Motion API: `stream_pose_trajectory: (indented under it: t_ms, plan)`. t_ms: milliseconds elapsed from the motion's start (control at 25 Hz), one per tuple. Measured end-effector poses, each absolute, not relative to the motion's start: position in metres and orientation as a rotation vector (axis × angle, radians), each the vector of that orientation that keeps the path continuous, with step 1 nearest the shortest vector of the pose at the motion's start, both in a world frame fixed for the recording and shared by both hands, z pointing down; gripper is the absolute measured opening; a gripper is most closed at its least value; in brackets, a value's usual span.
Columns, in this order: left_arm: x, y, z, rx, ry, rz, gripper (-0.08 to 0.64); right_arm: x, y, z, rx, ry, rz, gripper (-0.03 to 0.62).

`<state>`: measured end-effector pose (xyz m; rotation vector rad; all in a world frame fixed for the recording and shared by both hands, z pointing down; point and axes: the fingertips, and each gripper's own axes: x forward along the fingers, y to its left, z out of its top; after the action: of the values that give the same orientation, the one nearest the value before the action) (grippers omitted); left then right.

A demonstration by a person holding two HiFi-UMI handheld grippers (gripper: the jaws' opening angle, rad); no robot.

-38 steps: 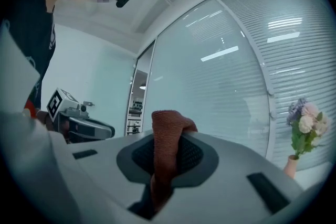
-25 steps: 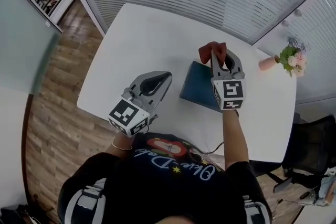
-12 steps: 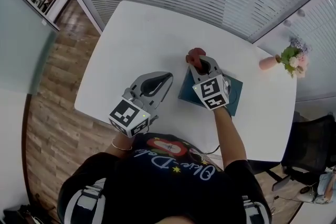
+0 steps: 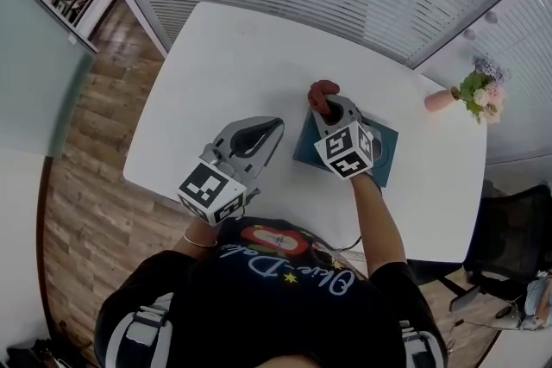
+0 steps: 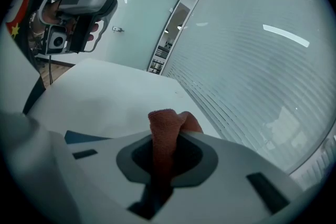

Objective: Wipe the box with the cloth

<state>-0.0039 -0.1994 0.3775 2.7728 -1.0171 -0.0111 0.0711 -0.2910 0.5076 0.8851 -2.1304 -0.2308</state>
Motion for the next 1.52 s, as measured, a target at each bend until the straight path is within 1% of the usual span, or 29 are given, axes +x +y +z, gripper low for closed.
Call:
stream_pose_trajectory:
  t_ms: [400,1520]
  plan:
    - [-0.003,-0.192,0.375,2.789,-1.009,0.005,0.003,0.099,-0.284,0.512,0.914,-2.051,-0.196,0.037]
    - [0.008,-0.184,0.373,2.817,-0.951,0.011,0.003,0.219,-0.263,0.520,1.129,-1.876,-0.030,0.037]
